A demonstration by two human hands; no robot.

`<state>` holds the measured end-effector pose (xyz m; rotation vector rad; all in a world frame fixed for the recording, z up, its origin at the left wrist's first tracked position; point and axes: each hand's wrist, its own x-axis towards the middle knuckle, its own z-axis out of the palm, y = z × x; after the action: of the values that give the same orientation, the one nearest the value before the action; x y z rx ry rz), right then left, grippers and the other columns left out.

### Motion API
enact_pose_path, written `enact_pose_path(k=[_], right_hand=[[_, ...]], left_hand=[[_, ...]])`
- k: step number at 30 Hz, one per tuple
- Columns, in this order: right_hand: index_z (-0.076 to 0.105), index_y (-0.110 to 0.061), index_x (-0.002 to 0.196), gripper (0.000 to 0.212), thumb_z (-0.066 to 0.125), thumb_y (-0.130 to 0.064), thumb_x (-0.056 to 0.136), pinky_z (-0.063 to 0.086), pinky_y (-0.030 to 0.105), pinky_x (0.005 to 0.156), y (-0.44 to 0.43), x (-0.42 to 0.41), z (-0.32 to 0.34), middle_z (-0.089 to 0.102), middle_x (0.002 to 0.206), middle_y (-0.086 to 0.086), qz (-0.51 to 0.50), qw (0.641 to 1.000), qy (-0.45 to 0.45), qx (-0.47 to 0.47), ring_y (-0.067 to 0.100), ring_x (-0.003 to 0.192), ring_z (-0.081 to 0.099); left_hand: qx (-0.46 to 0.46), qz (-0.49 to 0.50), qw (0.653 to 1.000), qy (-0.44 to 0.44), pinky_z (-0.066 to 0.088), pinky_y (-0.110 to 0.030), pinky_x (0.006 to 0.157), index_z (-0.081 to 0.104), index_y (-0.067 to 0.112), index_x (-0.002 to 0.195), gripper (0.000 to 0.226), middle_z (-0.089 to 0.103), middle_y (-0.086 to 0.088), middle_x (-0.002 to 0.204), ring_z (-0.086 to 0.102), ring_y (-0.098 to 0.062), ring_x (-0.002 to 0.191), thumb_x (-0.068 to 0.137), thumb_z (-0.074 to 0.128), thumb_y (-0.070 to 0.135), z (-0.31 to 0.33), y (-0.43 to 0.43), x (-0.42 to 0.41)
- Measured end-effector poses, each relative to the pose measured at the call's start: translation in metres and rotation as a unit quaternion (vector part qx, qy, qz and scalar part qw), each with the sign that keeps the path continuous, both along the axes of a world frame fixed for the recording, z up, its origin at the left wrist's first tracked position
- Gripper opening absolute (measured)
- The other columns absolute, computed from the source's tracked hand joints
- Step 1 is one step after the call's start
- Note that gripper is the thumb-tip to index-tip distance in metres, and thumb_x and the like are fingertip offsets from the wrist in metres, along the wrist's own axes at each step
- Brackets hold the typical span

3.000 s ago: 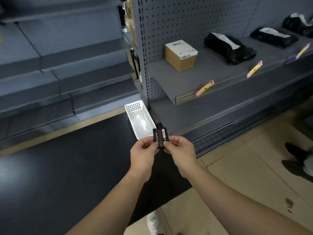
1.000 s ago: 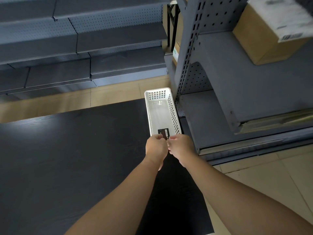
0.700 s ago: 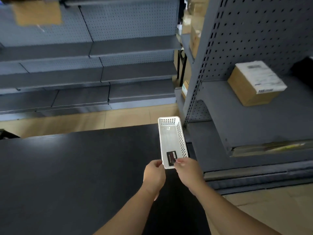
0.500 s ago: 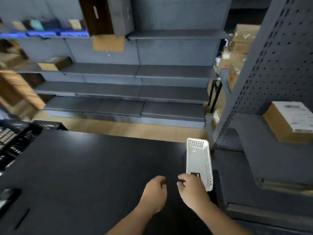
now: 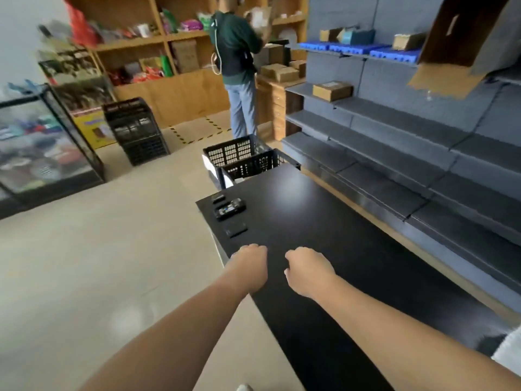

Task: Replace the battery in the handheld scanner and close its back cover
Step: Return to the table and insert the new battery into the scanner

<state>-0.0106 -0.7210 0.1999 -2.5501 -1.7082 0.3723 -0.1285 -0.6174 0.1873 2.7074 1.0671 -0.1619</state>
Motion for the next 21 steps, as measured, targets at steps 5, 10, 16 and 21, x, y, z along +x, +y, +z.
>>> enact_pose_path(k=[5,10,16,21], right_hand=[[0.064,-0.012,0.104,0.018,0.055,-0.015,0.089,0.048,0.038,0.076,0.089,-0.076,0.003,0.066,0.108,0.012,0.102,0.994,-0.027,-0.022,0.034,0.098,0.064],[0.065,-0.009,0.097,0.021,0.053,-0.003,0.082,0.042,0.034,0.069,0.188,-0.149,-0.011,0.067,0.102,0.012,0.147,0.987,-0.033,-0.056,0.034,0.094,0.065],[0.066,-0.013,0.101,0.018,0.056,-0.013,0.086,0.048,0.034,0.070,0.300,-0.216,-0.029,0.068,0.103,0.011,0.169,0.983,-0.022,-0.060,0.032,0.095,0.067],[0.061,-0.012,0.088,0.013,0.053,-0.004,0.082,0.048,0.033,0.066,0.367,-0.242,-0.031,0.068,0.095,0.011,0.187,0.979,-0.017,-0.077,0.033,0.087,0.066]], left_hand=[[0.012,0.083,0.996,-0.001,0.048,-0.041,0.080,0.058,0.011,0.109,0.020,0.062,-0.013,0.111,0.060,-0.035,0.105,0.092,0.046,0.013,-0.011,0.066,-0.089],[0.027,0.125,0.991,0.028,0.049,-0.044,0.087,0.057,0.010,0.114,0.023,0.061,-0.014,0.117,0.058,-0.035,0.110,0.094,0.048,0.014,-0.032,0.147,-0.168],[0.019,0.150,0.988,0.043,0.049,-0.042,0.084,0.058,0.010,0.112,0.021,0.062,-0.013,0.115,0.059,-0.034,0.110,0.092,0.049,0.012,-0.043,0.241,-0.243],[0.012,0.162,0.985,0.054,0.039,-0.036,0.074,0.057,0.009,0.107,0.018,0.061,-0.013,0.111,0.058,-0.033,0.105,0.092,0.047,0.008,-0.045,0.304,-0.273]])
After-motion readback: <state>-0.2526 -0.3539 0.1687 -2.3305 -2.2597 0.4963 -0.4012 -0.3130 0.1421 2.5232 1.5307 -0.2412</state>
